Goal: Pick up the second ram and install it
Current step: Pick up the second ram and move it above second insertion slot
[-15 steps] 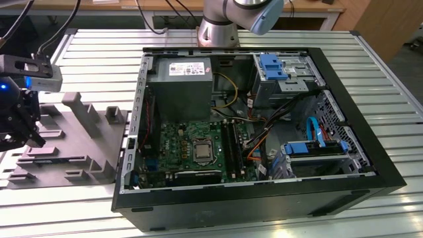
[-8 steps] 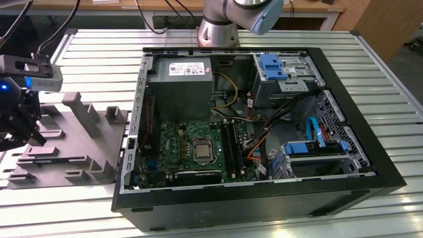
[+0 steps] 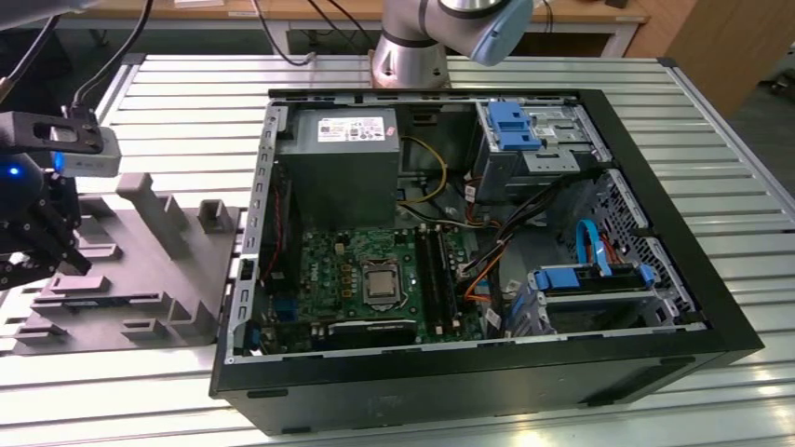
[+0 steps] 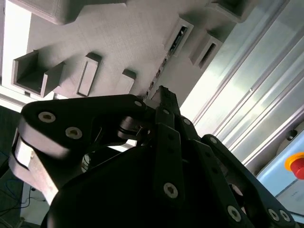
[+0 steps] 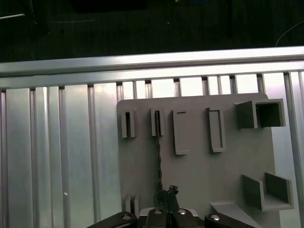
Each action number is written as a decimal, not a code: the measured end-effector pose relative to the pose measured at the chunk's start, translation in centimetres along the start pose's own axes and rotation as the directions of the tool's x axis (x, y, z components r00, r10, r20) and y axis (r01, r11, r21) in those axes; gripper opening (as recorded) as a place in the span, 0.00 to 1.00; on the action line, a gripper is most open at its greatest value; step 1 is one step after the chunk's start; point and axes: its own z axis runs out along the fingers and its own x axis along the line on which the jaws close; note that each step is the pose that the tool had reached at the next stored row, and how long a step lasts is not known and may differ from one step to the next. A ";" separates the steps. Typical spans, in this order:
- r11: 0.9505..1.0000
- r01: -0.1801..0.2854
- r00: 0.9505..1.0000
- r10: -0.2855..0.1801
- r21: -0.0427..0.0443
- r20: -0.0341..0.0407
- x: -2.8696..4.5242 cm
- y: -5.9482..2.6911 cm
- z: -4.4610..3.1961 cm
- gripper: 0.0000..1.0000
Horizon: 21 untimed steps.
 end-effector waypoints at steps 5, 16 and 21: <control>1.000 0.000 1.000 0.000 0.000 0.002 0.07 0.55 0.58 0.11; 1.000 0.000 1.000 0.000 -0.001 0.010 0.22 1.51 2.07 0.11; 1.000 0.001 1.000 -0.001 0.000 0.012 0.31 2.20 2.84 0.11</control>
